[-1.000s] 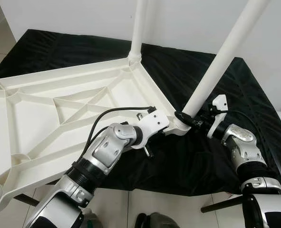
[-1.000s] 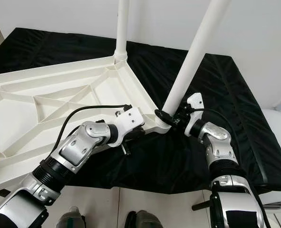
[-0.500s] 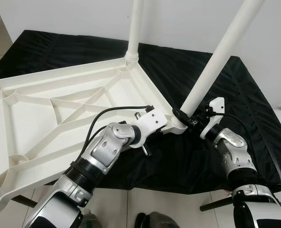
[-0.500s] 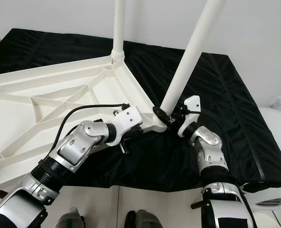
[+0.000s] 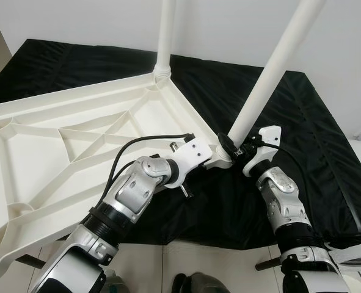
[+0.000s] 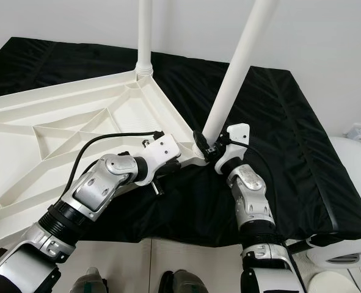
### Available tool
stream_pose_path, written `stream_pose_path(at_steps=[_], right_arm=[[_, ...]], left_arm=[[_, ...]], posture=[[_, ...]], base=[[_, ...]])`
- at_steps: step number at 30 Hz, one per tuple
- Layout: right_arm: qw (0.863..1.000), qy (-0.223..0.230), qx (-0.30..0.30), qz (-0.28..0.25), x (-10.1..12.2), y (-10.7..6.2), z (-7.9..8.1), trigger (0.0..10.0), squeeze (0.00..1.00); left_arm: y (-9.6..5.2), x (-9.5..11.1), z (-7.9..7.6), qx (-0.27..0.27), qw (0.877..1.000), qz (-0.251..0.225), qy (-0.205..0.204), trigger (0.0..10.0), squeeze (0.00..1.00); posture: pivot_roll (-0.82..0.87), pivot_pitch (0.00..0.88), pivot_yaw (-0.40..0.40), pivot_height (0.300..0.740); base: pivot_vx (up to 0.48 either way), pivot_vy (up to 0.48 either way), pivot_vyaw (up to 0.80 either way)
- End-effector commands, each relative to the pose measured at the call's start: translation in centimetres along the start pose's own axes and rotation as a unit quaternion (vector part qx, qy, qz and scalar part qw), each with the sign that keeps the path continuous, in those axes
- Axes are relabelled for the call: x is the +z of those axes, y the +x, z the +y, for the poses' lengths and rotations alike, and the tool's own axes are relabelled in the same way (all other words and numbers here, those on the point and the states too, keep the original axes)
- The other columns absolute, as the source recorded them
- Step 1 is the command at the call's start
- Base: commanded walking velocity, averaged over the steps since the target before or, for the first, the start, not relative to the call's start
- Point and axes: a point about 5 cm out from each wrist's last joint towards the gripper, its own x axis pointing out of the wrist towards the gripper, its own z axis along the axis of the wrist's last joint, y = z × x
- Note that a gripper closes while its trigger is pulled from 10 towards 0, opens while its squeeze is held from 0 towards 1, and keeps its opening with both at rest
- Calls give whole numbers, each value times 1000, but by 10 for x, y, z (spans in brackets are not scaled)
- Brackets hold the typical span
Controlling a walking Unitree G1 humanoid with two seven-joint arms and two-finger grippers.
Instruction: Building children table
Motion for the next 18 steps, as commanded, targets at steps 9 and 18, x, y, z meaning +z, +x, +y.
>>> stream_pose_path(at_steps=[9,18], right_arm=[[988,5,-149,-28,13,6,8,10000,0],[983,5,-186,-14,8,4,39,10000,0]], left_arm=[[9,7,-23,-66,998,-16,8,10000,0],[9,7,-22,-66,998,-17,8,10000,0]], posture=[[56,16,-117,740],[59,18,-119,740]], base=[[0,0,0],[0,0,0]])
